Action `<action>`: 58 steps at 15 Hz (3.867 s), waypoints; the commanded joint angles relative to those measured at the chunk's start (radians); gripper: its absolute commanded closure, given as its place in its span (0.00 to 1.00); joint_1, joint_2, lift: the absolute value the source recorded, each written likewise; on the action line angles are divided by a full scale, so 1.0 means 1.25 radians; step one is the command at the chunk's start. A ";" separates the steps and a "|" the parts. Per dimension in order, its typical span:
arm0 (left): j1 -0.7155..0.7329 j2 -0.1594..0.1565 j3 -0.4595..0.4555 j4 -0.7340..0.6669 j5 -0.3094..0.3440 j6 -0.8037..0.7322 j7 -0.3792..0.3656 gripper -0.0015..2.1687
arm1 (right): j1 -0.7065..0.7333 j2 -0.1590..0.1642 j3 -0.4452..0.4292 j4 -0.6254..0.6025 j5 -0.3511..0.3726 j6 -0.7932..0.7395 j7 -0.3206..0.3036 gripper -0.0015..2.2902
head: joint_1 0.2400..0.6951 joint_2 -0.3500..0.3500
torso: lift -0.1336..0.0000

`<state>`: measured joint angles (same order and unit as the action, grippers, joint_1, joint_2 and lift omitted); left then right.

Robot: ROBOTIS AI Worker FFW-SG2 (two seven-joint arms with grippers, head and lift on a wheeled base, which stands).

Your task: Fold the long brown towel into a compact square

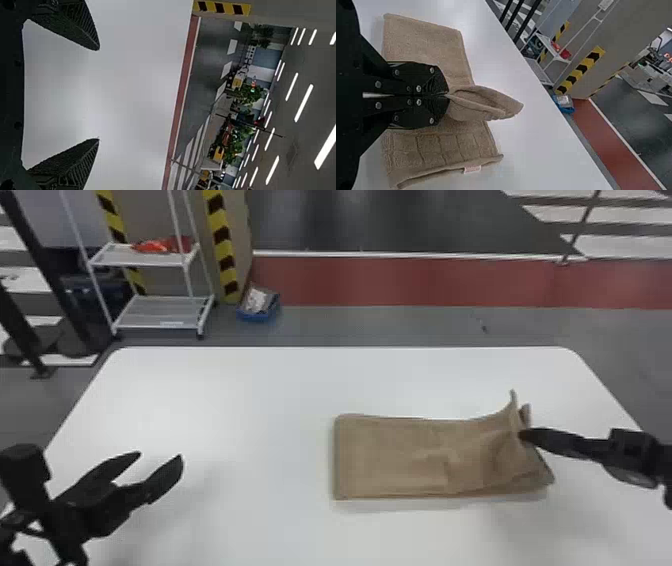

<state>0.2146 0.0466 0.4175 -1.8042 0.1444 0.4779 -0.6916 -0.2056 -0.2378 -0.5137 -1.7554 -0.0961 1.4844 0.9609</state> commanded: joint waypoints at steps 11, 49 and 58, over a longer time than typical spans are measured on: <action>0.012 0.006 0.000 0.000 0.000 0.000 -0.009 0.03 | 0.032 -0.034 -0.046 0.009 0.008 0.002 0.004 0.03 | 1.00 0.40 | 0.07; 0.019 0.014 0.022 0.015 0.002 -0.012 -0.019 0.03 | -0.090 -0.028 0.177 0.200 0.279 -0.088 -0.005 0.61 | 1.00 0.43 | 0.07; 0.019 0.017 0.026 0.005 0.001 -0.010 -0.021 0.03 | -0.058 -0.037 0.008 0.010 0.077 0.069 0.014 0.63 | 1.00 0.45 | 0.07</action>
<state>0.2378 0.0675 0.4503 -1.7958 0.1459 0.4653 -0.7175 -0.2829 -0.2804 -0.4685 -1.7108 0.0497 1.5456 0.9758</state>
